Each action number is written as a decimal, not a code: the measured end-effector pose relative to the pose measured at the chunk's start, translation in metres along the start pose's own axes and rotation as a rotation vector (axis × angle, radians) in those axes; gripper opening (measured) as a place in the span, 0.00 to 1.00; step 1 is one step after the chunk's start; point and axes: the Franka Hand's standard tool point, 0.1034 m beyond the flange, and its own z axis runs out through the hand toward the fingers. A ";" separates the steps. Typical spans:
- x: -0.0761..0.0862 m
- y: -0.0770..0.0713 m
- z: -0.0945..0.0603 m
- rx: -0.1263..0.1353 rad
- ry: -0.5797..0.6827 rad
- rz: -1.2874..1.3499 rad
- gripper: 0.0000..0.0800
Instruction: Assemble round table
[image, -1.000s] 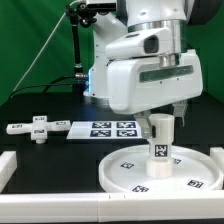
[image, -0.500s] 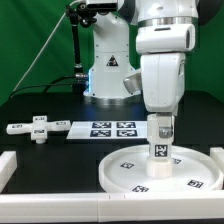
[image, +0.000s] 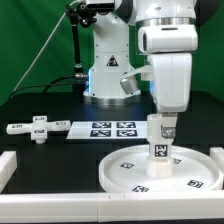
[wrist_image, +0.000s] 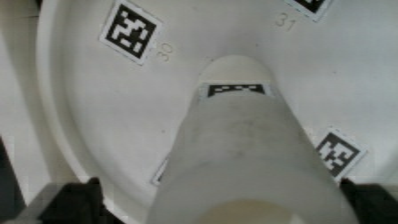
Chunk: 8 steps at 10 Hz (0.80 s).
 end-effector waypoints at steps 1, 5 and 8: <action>0.001 0.002 0.002 0.000 -0.012 -0.081 0.81; 0.001 0.002 0.004 0.002 -0.037 -0.285 0.81; -0.006 -0.001 0.006 0.008 -0.038 -0.266 0.80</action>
Offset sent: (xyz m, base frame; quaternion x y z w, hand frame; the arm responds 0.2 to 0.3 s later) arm 0.0026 0.0055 0.0004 -0.0010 -0.0088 -0.2085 0.9780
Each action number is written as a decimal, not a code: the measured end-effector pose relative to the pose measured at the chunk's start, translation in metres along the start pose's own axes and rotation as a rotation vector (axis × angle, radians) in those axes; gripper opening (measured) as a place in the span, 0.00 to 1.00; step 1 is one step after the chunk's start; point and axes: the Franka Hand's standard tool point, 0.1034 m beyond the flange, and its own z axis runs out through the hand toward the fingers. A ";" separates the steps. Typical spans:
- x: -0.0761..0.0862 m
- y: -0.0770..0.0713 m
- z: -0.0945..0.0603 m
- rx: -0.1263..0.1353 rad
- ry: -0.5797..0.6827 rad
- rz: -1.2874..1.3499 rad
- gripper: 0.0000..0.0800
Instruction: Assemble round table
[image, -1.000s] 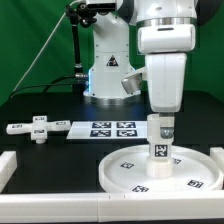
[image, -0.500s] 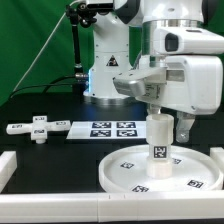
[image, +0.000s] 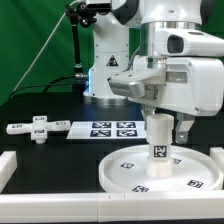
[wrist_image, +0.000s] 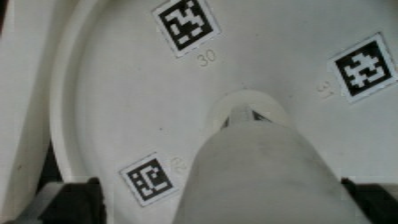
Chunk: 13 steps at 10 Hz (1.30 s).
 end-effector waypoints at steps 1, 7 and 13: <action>-0.001 -0.001 0.000 0.001 0.000 0.002 0.80; -0.001 -0.011 0.005 0.041 0.005 0.068 0.52; 0.000 -0.013 0.005 0.057 0.006 0.486 0.52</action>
Offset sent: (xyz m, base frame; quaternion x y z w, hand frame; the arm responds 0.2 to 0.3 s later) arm 0.0000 0.0000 0.0000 0.0000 0.0000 0.0000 1.0000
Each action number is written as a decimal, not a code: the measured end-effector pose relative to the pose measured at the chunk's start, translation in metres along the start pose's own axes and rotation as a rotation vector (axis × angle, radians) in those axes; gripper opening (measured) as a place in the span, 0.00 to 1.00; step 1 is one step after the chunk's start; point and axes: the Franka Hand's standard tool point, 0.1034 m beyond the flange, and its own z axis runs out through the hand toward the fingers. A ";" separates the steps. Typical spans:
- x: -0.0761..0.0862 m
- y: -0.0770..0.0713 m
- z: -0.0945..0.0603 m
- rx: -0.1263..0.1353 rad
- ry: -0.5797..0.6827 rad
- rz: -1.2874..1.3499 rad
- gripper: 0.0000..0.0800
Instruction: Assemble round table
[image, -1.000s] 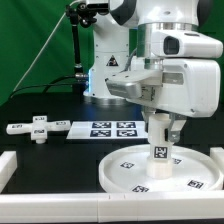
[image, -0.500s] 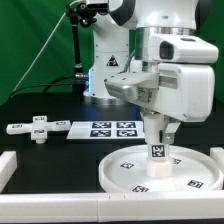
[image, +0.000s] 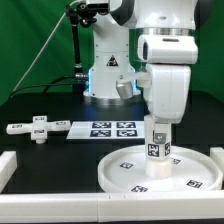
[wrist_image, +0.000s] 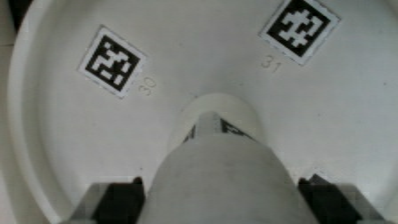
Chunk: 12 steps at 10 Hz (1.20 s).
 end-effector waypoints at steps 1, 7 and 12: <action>0.000 0.000 0.000 0.001 0.002 0.050 0.52; 0.005 -0.005 0.002 0.058 0.012 0.825 0.52; 0.005 -0.005 0.001 0.077 0.019 1.120 0.52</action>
Offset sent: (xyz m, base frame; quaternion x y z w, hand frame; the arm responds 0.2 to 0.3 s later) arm -0.0051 -0.0011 -0.0076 0.0521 -0.0420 0.3568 0.9318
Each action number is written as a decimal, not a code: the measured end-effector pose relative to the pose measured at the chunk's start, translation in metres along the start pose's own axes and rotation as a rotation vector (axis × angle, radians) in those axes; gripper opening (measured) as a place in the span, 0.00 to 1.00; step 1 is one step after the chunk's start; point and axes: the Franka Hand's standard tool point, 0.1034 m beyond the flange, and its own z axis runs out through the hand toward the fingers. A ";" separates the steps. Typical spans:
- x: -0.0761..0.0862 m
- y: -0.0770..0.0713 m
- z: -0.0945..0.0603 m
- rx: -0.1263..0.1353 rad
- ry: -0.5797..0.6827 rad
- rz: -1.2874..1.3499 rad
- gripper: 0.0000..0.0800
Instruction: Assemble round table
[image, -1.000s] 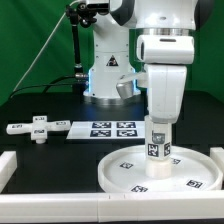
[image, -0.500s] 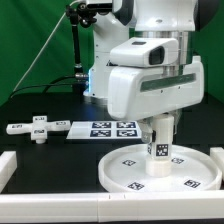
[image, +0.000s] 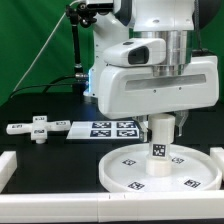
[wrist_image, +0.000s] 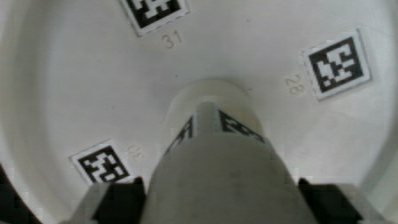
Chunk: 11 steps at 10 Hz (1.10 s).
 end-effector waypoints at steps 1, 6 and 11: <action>-0.002 0.001 0.001 0.023 0.005 0.161 0.52; -0.003 0.003 0.002 0.076 0.007 0.649 0.52; -0.004 0.003 0.002 0.100 -0.006 0.936 0.52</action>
Offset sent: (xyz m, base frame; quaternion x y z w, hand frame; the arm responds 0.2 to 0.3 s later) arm -0.0121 -0.0019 -0.0057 0.0303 -0.0209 0.3813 0.9237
